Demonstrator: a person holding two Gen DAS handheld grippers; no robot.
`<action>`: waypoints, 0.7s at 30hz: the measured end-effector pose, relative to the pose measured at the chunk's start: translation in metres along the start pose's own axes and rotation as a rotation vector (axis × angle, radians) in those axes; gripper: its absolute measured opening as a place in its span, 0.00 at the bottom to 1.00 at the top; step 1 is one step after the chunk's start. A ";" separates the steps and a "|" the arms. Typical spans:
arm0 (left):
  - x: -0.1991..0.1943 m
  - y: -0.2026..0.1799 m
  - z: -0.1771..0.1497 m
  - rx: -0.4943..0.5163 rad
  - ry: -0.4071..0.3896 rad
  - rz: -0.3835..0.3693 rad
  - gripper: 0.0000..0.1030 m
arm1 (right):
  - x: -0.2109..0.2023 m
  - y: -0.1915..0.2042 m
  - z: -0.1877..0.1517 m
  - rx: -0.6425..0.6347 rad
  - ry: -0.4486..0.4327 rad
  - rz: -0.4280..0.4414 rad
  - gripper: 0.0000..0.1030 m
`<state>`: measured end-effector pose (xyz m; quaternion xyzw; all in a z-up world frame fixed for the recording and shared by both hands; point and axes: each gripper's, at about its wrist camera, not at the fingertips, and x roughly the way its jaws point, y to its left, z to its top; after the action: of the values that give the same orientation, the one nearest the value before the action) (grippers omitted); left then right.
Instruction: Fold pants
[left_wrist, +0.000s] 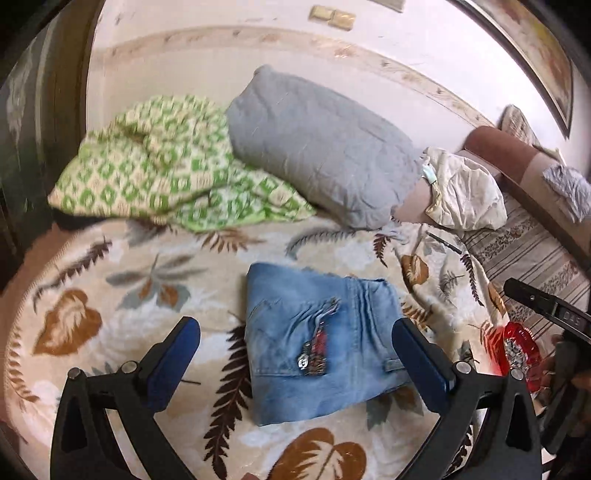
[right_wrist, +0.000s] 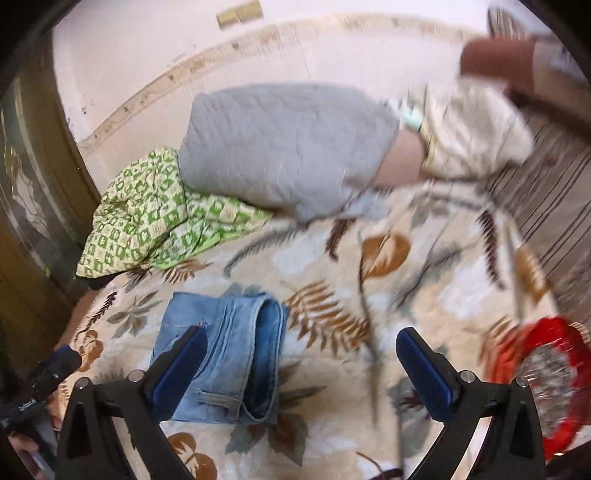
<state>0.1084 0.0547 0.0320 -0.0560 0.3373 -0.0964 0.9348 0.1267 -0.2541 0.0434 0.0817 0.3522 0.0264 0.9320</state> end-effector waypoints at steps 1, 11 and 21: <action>-0.003 -0.004 0.000 0.012 -0.008 0.010 1.00 | -0.009 0.005 -0.001 -0.011 -0.016 -0.016 1.00; -0.028 -0.033 -0.026 0.090 -0.037 0.164 1.00 | -0.051 0.024 -0.046 -0.044 -0.070 -0.127 1.00; -0.050 -0.032 -0.058 0.015 -0.031 0.176 1.00 | -0.060 0.021 -0.100 -0.055 -0.022 -0.184 1.00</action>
<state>0.0284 0.0324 0.0239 -0.0206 0.3258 -0.0157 0.9451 0.0160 -0.2260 0.0122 0.0236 0.3470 -0.0503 0.9362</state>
